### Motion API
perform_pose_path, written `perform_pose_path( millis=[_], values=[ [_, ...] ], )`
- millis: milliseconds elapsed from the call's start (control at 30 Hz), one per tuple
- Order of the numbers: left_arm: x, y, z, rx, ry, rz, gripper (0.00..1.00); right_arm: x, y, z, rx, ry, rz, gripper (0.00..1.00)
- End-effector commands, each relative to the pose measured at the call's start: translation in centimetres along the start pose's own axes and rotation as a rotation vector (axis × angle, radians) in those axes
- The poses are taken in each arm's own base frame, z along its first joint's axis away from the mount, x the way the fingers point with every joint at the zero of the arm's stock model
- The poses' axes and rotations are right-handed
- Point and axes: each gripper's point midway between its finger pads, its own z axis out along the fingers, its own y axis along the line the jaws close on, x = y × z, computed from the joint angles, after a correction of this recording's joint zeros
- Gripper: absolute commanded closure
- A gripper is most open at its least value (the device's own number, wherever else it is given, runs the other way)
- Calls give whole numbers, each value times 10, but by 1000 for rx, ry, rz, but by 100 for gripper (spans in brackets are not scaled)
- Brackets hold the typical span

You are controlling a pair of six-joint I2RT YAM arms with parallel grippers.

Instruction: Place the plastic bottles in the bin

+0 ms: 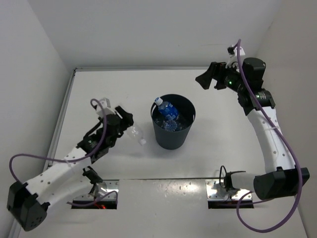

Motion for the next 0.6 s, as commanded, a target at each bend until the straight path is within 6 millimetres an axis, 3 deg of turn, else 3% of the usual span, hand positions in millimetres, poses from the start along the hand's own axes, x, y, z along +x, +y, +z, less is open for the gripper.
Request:
perform_pose_path(
  millis=[0,33,67,100,167,200,300,433,500,567],
  values=[
    [-99,-19,-28,-28,-275,-19,52,-5,5,-3,-7,-26,-2,0],
    [-114,-28,-33,-16,-307,-11,52,-1,3,-2,-5,-18,2,0],
    [-144,-47,-43,11,-362,7,54,3,2,-1,-3,-10,6,0],
    [-157,-58,-46,23,-383,19,55,3,2,-1,-3,-10,6,0],
    [-170,-80,-38,15,-388,78,58,8,3,1,0,0,8,0],
    [-194,-99,-48,35,-428,101,58,8,3,1,0,0,8,0],
    [-216,-142,-53,90,-481,149,58,12,1,2,2,10,13,0],
    [-215,-202,-57,245,-502,137,58,16,-10,-1,29,10,25,0],
    [-201,-222,-51,283,-480,146,58,18,-13,-4,39,10,29,0],
    [-173,-252,-45,335,-435,193,58,19,-16,-7,48,8,32,0]
  ],
)
